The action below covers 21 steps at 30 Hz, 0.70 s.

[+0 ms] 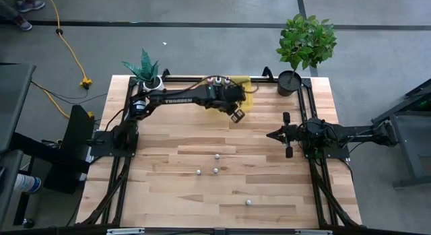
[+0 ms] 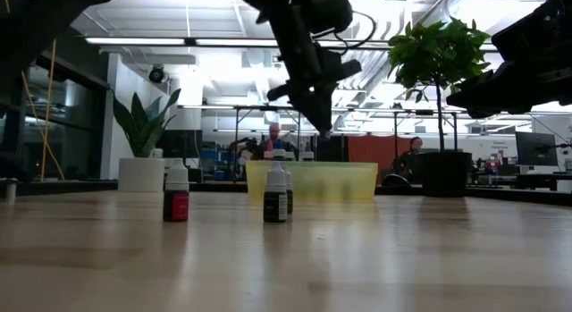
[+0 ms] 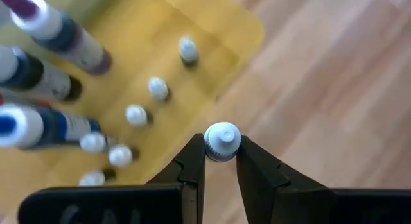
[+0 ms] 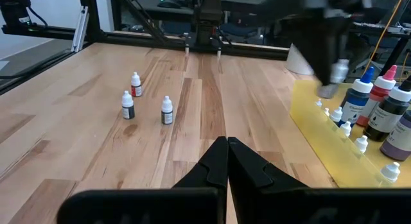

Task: Pick & Place food coloring
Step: Put the small purple food coloring bottle into the yellow bin

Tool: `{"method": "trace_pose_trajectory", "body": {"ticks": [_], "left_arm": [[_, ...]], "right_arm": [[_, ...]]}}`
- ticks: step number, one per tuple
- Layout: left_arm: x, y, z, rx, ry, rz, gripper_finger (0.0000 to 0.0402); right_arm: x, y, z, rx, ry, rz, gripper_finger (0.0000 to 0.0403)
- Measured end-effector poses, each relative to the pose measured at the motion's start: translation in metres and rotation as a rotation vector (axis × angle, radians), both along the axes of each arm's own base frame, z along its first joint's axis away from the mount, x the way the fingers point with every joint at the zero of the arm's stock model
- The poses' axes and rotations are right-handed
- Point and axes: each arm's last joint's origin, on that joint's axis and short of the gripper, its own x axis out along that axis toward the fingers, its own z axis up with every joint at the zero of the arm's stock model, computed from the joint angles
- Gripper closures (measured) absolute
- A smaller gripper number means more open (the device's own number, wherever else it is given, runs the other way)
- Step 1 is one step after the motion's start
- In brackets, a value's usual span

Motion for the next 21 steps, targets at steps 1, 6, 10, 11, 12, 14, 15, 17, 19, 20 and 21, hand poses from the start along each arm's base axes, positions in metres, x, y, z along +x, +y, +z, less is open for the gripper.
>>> {"method": "trace_pose_trajectory", "body": {"ticks": [1, 6, 10, 11, 12, 14, 15, 17, 19, 20, 21], "left_arm": [[0.0, 0.006, -0.001, 0.003, -0.017, 0.012, 0.0343], [0.001, 0.034, -0.002, 0.025, -0.107, 0.071, 0.0343], [0.004, 0.055, -0.011, 0.029, -0.154, 0.104, 0.0344], [0.005, 0.06, -0.015, 0.029, -0.157, 0.112, 0.0344], [0.005, 0.063, -0.022, 0.021, -0.141, 0.116, 0.0344], [0.009, 0.068, -0.031, 0.012, -0.14, 0.118, 0.0344], [0.011, 0.07, -0.032, 0.003, -0.145, 0.116, 0.0344], [0.014, 0.074, -0.034, 0.005, -0.156, 0.124, 0.0344], [0.019, 0.078, -0.039, 0.003, -0.164, 0.126, 0.0344], [0.021, 0.08, -0.043, -0.003, -0.161, 0.126, 0.0344], [0.023, 0.083, -0.046, -0.011, -0.159, 0.124, 0.0344]], "right_arm": [[0.0, 0.0, 0.0, 0.0, 0.0, 0.0, 0.0402], [0.0, 0.0, 0.0, 0.0, 0.0, 0.0, 0.0402], [0.0, 0.0, 0.0, 0.0, 0.0, 0.0, 0.0402], [0.0, 0.0, 0.0, 0.0, 0.0, 0.0, 0.0402], [0.0, 0.0, 0.0, 0.0, 0.0, 0.0, 0.0402], [0.0, 0.0, 0.0, 0.0, 0.0, 0.0, 0.0402], [0.0, 0.0, 0.0, 0.0, 0.0, 0.0, 0.0402], [0.0, 0.0, 0.0, 0.0, 0.001, 0.0, 0.0402], [0.0, 0.0, 0.0, 0.0, 0.0, 0.0, 0.0402], [0.0, 0.0, 0.0, 0.0, 0.0, 0.0, 0.0402], [0.0, 0.0, 0.0, 0.0, 0.0, 0.0, 0.0402]]}}
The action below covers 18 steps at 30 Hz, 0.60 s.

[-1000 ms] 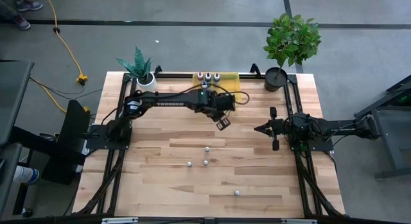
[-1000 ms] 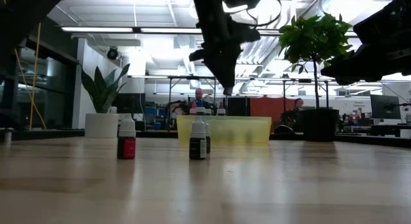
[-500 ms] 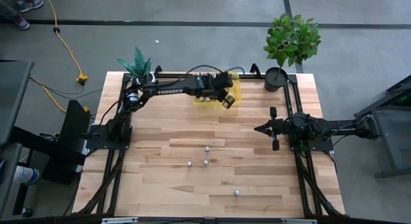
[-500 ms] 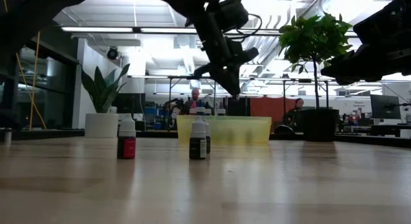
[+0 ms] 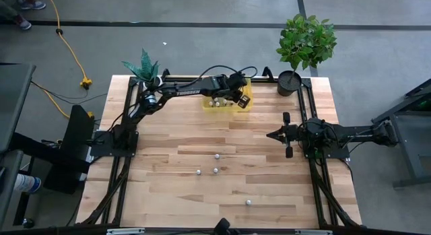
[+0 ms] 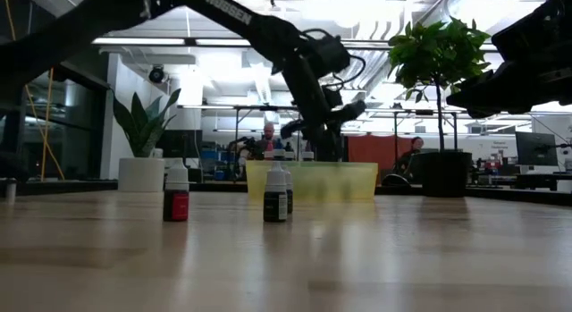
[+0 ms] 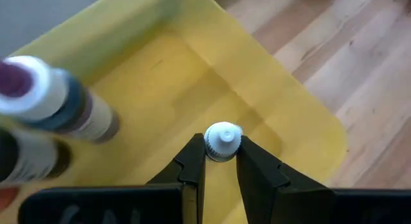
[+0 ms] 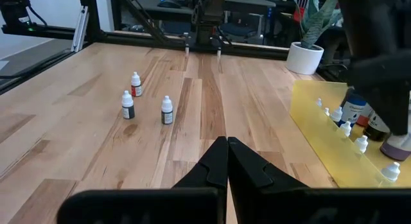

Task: Pick & Place food coloring
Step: Put the small purple food coloring bottle into the yellow bin

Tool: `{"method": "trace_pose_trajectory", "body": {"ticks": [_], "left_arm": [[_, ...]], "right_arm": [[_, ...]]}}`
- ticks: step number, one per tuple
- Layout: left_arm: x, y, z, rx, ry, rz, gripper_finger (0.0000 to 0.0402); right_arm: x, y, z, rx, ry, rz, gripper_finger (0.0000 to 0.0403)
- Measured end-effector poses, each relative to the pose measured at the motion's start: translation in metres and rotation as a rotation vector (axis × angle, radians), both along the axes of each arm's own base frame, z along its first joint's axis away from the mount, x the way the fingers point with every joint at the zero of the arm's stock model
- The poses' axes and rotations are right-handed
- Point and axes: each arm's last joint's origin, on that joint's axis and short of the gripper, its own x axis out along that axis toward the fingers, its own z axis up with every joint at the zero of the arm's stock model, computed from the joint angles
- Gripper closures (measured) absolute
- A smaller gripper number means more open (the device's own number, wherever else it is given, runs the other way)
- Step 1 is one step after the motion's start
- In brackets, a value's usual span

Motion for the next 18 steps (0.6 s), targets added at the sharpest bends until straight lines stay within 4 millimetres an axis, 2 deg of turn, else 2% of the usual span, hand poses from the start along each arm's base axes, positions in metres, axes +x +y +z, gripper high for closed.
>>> {"method": "trace_pose_trajectory", "body": {"ticks": [7, 18], "left_arm": [[0.013, 0.008, -0.014, -0.011, 0.014, 0.0, 0.0344], [0.009, 0.011, -0.019, -0.056, 0.027, 0.069, 0.0344]], "right_arm": [[0.0, 0.0, 0.0, 0.0, 0.0, 0.0, 0.0402], [0.0, 0.0, 0.0, 0.0, 0.0, 0.0, 0.0402]]}}
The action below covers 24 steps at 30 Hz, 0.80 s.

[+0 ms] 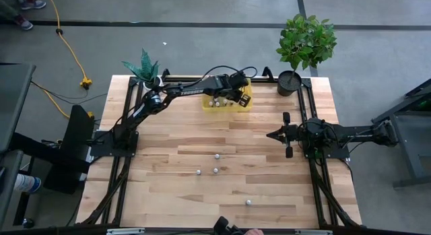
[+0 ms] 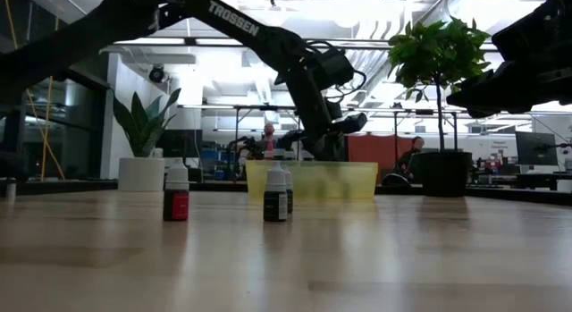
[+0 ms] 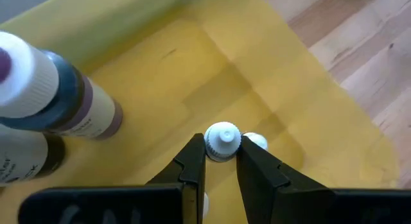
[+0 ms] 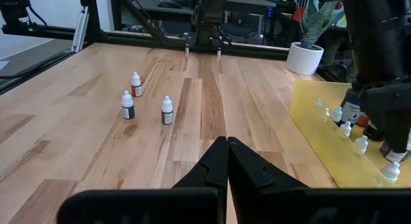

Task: Pick & Place food coloring
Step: Put the small purple food coloring bottle into the yellow bin, then put the small red food coloring bottle into the yellow bin

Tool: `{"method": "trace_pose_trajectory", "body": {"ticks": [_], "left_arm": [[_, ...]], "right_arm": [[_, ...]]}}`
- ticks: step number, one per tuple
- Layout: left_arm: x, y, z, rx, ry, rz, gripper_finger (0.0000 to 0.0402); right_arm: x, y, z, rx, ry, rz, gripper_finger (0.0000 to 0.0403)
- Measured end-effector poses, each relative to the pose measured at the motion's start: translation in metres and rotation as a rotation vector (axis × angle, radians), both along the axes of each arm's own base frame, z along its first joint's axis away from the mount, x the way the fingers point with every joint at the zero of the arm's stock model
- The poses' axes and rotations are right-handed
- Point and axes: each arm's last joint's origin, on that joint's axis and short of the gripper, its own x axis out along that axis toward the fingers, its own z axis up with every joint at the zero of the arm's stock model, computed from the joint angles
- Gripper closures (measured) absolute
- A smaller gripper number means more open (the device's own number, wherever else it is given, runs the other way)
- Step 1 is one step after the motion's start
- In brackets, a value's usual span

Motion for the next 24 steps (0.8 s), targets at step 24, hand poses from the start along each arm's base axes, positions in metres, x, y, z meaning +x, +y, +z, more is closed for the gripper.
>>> {"method": "trace_pose_trajectory", "body": {"ticks": [24], "left_arm": [[-0.0016, -0.0016, -0.0014, -0.023, 0.019, -0.009, 0.0296]], "right_arm": [[0.0, 0.0, 0.0, 0.0, 0.0, 0.0, 0.0402]]}}
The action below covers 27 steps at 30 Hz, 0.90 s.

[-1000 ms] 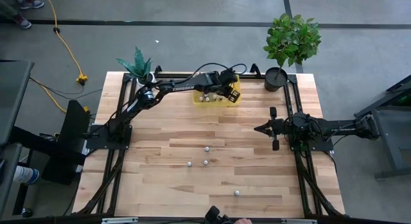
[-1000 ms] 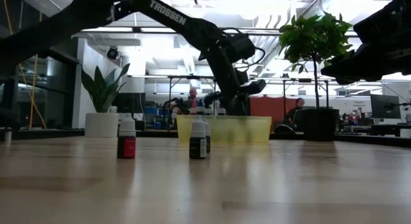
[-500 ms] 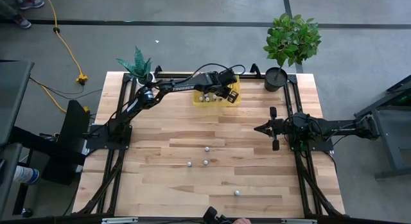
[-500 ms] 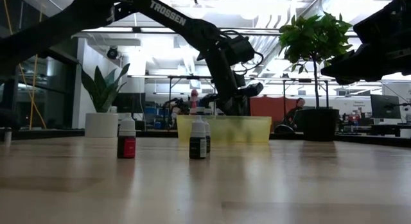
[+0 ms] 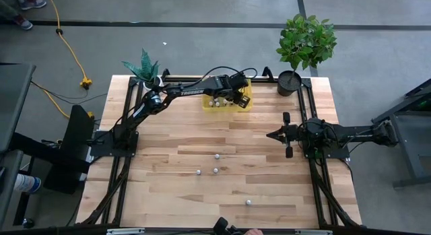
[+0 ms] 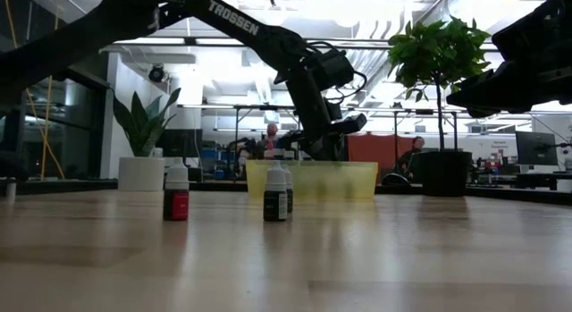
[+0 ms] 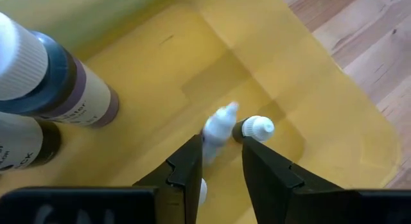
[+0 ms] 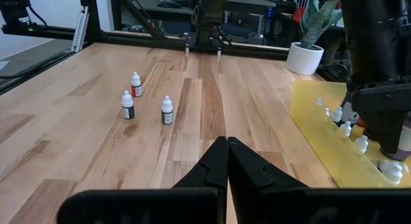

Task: Pick & Place food coloring
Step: Put the small red food coloring bottle into the yellow bin

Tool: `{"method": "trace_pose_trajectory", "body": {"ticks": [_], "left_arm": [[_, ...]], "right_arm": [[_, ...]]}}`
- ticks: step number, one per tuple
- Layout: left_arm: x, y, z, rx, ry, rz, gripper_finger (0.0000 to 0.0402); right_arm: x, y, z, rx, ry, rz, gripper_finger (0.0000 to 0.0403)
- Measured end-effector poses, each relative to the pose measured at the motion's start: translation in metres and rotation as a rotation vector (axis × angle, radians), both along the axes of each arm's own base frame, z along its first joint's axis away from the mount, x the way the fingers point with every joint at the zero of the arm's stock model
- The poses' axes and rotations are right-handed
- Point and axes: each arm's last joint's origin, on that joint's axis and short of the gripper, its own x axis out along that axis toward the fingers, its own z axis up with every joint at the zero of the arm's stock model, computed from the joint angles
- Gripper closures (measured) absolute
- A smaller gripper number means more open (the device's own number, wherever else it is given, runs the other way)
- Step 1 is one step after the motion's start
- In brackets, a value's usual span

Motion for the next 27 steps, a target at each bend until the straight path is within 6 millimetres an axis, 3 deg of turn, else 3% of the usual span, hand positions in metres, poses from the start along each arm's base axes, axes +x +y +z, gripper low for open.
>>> {"method": "trace_pose_trajectory", "body": {"ticks": [12, 20, 27], "left_arm": [[-0.002, -0.001, 0.007, 0.016, 0.003, -0.03, 0.0295], [-0.01, -0.011, 0.051, 0.073, -0.052, -0.114, 0.0295], [-0.021, -0.04, 0.092, 0.154, -0.045, -0.259, 0.0294]], "right_arm": [[0.0, 0.0, 0.0, 0.0, 0.0, 0.0, 0.0402], [0.0, 0.0, 0.0, 0.0, 0.0, 0.0, 0.0402], [0.0, 0.0, 0.0, 0.0, 0.0, 0.0, 0.0402]]}}
